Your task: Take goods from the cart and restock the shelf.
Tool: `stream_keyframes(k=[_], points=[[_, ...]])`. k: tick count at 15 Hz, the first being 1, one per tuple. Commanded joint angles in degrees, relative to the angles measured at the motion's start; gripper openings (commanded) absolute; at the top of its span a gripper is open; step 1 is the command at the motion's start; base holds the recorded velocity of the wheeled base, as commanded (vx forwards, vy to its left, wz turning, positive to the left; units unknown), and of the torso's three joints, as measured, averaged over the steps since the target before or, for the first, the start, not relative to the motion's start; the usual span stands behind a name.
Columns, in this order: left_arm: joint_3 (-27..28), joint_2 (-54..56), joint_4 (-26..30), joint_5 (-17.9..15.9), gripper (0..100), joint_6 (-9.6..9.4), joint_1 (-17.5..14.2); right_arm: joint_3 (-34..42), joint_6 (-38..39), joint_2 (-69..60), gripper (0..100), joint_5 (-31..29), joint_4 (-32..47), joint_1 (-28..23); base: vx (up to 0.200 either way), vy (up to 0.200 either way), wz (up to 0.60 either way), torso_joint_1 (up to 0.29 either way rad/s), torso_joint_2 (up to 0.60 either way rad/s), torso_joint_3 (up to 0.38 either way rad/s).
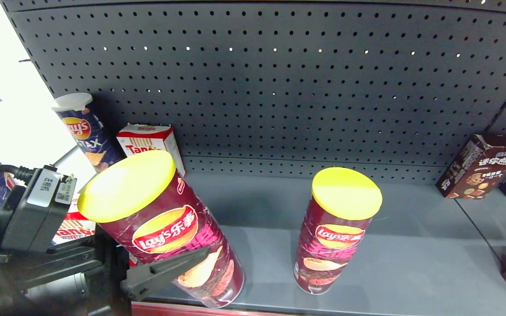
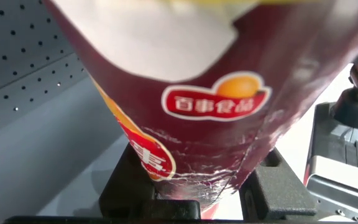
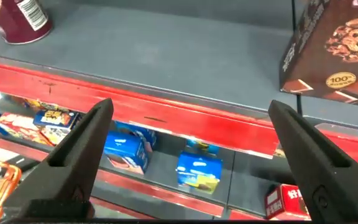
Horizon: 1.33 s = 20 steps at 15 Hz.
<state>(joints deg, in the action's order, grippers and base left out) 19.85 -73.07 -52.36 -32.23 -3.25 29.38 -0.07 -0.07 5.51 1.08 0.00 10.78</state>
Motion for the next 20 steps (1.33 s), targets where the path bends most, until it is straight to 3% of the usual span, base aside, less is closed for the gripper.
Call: stream_keyframes(k=[1,2,3,5,7,11,16,18,20], points=[[0.8,-0.1,0.1,0.1,0,0.00,0.0,0.0,0.1,0.4,100,0.1,0.0,-0.3,0.000,0.000,0.00,0.000,0.00,0.000],[1.1,-0.1,0.1,0.0,0,0.09,0.0,0.0,0.1,0.3,100,0.0,0.2,-8.5,0.000,0.000,0.00,0.000,0.00,0.000],[1.7,-0.1,0.2,0.1,0,0.18,0.0,0.0,0.4,-1.4,100,0.1,-0.1,-11.9,0.000,0.000,0.00,0.000,0.00,0.000],[4.6,-0.6,0.9,0.1,0,0.79,-0.3,0.0,0.2,-4.9,100,0.0,0.0,-10.8,0.000,0.000,0.00,0.000,0.00,0.000],[7.1,-1.5,0.9,0.3,0,2.99,-0.4,0.0,0.2,-4.9,100,0.0,0.0,-10.8,0.000,0.000,0.00,0.000,0.00,0.000],[10.7,-3.2,3.4,0.8,0,4.31,-0.3,0.0,0.2,-4.9,100,0.0,0.0,-10.7,0.000,0.000,0.00,0.000,0.00,0.000],[22.8,-3.9,20.4,1.2,0,4.13,0.9,0.1,0.2,-4.9,100,0.0,0.0,-10.7,0.000,0.000,0.00,0.000,0.00,0.000],[22.4,-3.8,23.0,1.3,0,4.22,1.8,0.0,0.2,-4.9,100,0.0,0.0,-10.8,0.000,0.000,0.00,0.000,0.00,0.000],[23.5,-4.1,24.1,1.2,0,4.13,0.6,0.0,0.2,-4.9,100,0.0,0.0,-10.7,0.000,0.000,0.00,0.000,0.00,0.000]])
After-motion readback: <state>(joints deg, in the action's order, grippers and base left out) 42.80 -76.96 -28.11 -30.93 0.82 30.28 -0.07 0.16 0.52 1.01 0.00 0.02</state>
